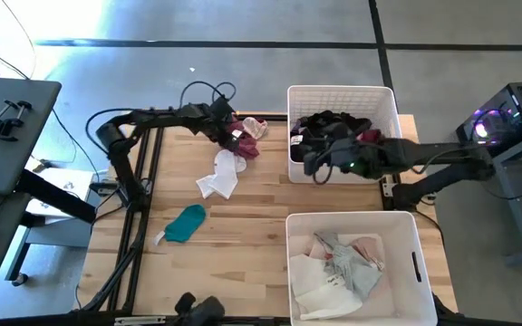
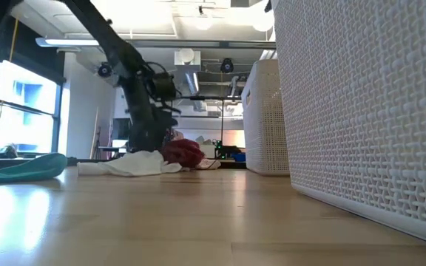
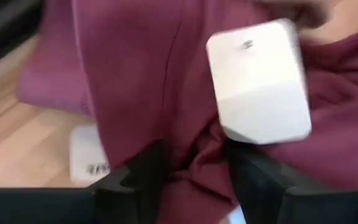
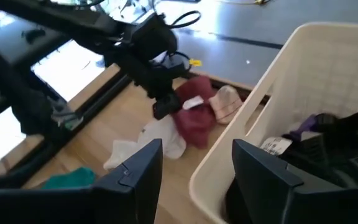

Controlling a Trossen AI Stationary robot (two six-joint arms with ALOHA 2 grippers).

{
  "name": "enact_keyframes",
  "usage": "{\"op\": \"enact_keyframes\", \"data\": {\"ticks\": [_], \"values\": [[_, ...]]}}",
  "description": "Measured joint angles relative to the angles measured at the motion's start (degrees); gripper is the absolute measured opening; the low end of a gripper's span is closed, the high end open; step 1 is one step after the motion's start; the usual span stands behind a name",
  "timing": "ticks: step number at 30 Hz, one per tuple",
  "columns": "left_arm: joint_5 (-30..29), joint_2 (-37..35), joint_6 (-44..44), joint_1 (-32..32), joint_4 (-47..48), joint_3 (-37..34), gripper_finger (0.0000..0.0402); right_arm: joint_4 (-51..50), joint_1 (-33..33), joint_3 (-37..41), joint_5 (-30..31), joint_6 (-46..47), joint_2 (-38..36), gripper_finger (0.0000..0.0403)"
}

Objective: Sort clothes
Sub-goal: Put the red shirt into the top bin

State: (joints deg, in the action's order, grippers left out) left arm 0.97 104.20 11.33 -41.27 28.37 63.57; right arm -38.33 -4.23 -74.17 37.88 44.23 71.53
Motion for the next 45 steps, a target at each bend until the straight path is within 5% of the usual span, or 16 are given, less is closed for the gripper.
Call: {"op": "enact_keyframes", "data": {"ticks": [9,18,27,31,36,45], "values": [[1.7,2.1,-6.5,-0.5,-1.2,0.0,0.0012,0.0,-1.4,0.0,1.4,0.7,2.0,0.0181],[3.0,-17.4,-6.4,1.1,-1.4,0.0,0.0002,0.1,-1.4,0.0,1.3,0.7,1.4,0.0181],[20.4,-36.1,-0.5,5.0,-10.4,0.1,0.0001,6.4,-1.4,0.0,1.7,-7.6,2.4,0.0181],[25.6,-39.2,1.5,8.4,-17.5,0.1,0.0,17.0,-1.3,0.0,-0.6,-17.7,4.7,0.0181],[27.7,-39.8,2.4,13.0,-26.2,0.1,0.0,30.9,0.2,0.0,-10.4,-30.6,8.8,0.0181],[27.5,-39.4,3.0,16.7,-30.1,0.1,0.0,43.4,1.2,0.0,-14.2,-30.0,10.0,0.0181]]}}
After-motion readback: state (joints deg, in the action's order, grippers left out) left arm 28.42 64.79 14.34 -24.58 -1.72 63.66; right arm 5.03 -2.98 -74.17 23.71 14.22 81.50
